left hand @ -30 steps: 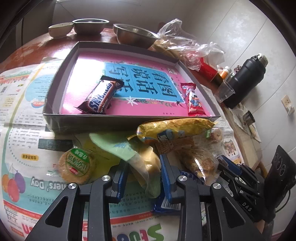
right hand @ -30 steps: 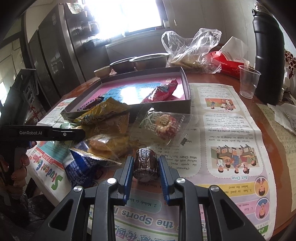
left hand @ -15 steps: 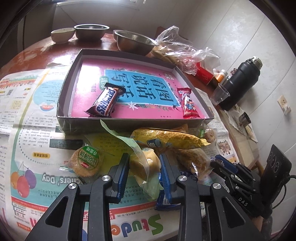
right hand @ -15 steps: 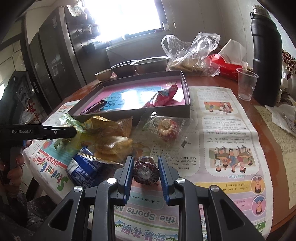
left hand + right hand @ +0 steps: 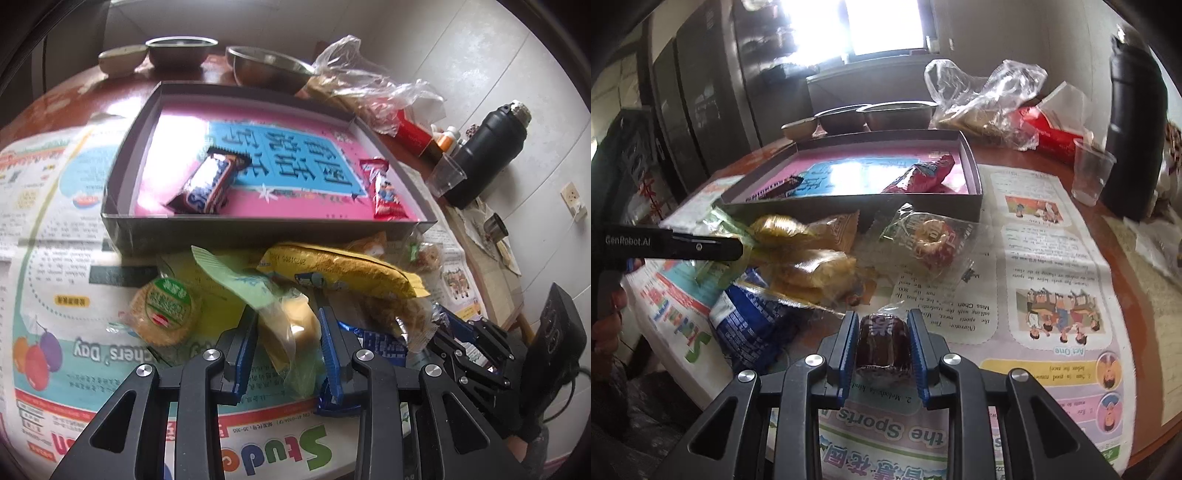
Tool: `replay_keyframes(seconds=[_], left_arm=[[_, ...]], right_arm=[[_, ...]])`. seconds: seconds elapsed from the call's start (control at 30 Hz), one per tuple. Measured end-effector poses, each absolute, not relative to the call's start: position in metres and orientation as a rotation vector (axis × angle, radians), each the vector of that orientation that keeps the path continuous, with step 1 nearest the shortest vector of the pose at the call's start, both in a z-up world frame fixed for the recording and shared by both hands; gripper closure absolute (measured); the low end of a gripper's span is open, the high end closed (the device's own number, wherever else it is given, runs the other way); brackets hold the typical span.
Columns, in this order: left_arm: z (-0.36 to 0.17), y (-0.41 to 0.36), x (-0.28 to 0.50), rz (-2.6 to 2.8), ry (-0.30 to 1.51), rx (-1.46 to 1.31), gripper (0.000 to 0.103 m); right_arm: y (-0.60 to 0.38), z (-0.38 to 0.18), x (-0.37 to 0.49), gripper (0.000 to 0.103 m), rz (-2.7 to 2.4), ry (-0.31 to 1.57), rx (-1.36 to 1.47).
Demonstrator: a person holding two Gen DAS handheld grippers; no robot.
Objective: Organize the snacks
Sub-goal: 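Grasp the brown wrapped chocolate with the right tool while the left tool grasps the yellow-green pack, then carry both snacks into the grey tray and open both tools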
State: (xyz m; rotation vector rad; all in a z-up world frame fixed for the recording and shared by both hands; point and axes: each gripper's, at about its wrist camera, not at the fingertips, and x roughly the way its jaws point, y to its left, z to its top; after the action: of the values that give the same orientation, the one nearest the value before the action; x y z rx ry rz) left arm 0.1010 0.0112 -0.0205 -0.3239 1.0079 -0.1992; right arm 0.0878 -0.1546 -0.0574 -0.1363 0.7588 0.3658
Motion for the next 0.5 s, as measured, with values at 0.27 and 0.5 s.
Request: replay_keyframes(seconds=[0.27, 0.5], left_arm=[[-0.027, 0.006, 0.101, -0.202, 1.012, -0.305, 0.069], [-0.01, 0.015, 0.095, -0.204, 0.961, -0.314, 0.069]], right_arm=[[-0.159, -0.056, 0.088, 0.076, 0.369, 0.744, -0.111], [-0.168, -0.04, 0.088, 0.076, 0.391, 0.709, -0.046]])
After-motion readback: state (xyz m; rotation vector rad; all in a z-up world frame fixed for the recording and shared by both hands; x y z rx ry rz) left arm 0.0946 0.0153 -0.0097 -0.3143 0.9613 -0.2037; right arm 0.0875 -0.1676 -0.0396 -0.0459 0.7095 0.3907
